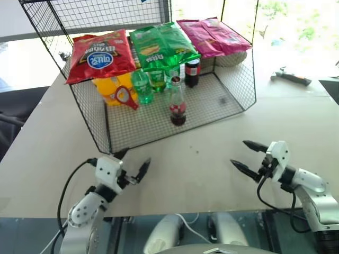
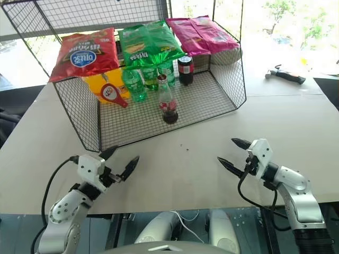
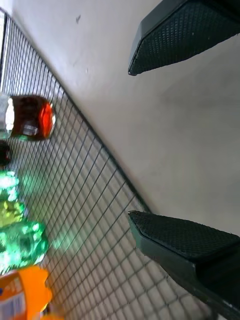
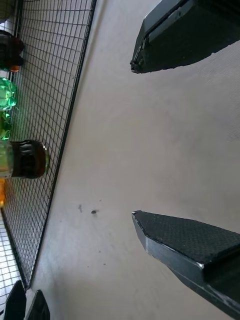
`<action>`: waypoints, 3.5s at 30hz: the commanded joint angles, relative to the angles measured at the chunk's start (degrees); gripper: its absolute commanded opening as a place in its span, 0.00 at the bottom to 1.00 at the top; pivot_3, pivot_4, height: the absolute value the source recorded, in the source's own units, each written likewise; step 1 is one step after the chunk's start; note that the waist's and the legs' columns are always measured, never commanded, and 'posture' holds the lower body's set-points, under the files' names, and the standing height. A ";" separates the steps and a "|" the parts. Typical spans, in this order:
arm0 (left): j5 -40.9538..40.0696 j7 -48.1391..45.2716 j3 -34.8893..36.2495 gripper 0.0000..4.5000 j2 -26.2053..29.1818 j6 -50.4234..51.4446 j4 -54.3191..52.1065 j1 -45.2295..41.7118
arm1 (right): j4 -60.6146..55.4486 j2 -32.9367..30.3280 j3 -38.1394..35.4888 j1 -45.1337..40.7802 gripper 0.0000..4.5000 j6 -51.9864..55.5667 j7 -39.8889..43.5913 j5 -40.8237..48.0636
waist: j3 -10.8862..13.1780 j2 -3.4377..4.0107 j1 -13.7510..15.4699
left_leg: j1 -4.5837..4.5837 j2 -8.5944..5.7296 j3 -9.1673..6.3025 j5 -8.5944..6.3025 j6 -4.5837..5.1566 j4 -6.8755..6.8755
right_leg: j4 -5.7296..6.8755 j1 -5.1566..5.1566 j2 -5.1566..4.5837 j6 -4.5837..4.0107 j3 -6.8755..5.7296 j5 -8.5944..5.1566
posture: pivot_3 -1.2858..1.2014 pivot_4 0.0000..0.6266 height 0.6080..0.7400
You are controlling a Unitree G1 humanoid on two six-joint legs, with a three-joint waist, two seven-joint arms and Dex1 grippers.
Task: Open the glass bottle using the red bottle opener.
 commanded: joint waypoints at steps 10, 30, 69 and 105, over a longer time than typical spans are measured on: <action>-2.46 10.96 4.74 1.00 -4.40 -2.08 -0.97 -16.56 | -17.89 4.37 4.61 -8.46 0.98 12.25 -3.14 14.95 | 0.05 -0.08 -0.14 | 0.00 0.00 -0.05 0.12 -0.21 0.03 | 0.05 -0.02 0.02 0.00 -0.06 0.01 | 0.52 0.24 0.96; 6.46 23.06 2.88 1.00 -6.66 -4.11 13.30 -36.12 | -24.55 5.73 6.73 -13.44 0.98 17.90 -10.87 15.96 | -0.06 -0.27 -0.09 | -0.25 -0.07 0.00 0.20 -0.09 0.04 | 0.12 -0.33 0.00 -0.01 0.00 0.05 | 0.52 0.24 0.96; -33.91 10.61 3.64 0.01 -14.10 13.26 -1.82 -30.80 | -20.33 7.12 7.31 -13.59 0.99 14.03 -9.96 11.41 | -0.06 -0.28 -0.25 | -0.26 -0.07 0.01 0.20 -0.09 0.11 | 0.17 -0.35 0.01 -0.01 0.03 0.06 | 0.52 0.24 0.96; -48.32 -15.69 -7.29 0.00 2.79 45.21 -2.83 -26.76 | -15.66 3.81 7.40 -30.84 0.46 67.28 -16.11 42.67 | -0.04 -0.24 -0.31 | -0.32 -0.07 0.03 0.20 -0.07 0.05 | 0.14 -0.43 0.00 -0.05 0.07 0.06 | 0.52 0.24 0.96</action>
